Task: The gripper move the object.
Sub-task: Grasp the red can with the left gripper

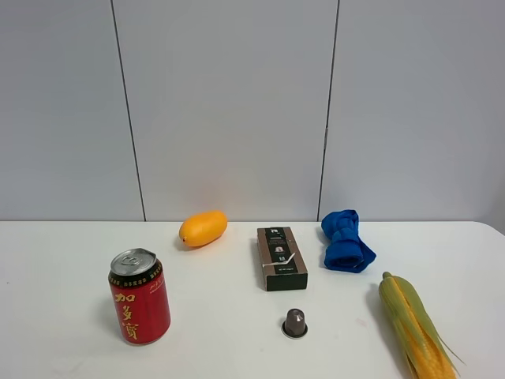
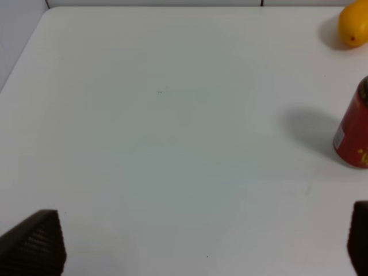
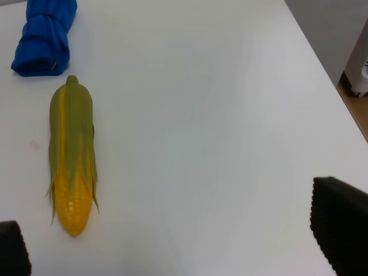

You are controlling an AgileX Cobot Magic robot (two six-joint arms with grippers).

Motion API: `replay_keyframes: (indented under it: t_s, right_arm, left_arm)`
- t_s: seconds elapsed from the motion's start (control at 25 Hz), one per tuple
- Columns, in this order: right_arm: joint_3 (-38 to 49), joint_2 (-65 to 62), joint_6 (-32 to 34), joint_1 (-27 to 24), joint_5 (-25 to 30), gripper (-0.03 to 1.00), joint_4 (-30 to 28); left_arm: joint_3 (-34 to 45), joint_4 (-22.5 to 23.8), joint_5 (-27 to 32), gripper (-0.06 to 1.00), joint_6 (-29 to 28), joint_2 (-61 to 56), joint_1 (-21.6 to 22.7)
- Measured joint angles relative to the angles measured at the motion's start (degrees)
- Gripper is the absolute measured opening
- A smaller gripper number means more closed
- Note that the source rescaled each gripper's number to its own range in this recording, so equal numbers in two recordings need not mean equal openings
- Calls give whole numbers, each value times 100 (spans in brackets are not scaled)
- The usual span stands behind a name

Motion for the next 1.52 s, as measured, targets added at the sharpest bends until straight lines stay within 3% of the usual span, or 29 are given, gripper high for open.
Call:
replay_keyframes:
  t_s: [1.04, 1.32, 1.52]
  right_arm:
    - [0, 0, 0, 0, 0, 100, 0]
    - [0, 0, 0, 0, 0, 100, 0]
    - [0, 0, 0, 0, 0, 100, 0]
  left_arm:
    - [0, -40, 0, 100, 11, 0, 0]
    - [0, -608, 0, 100, 34, 526, 0]
    - [-161, -738, -160, 100, 34, 1440, 0]
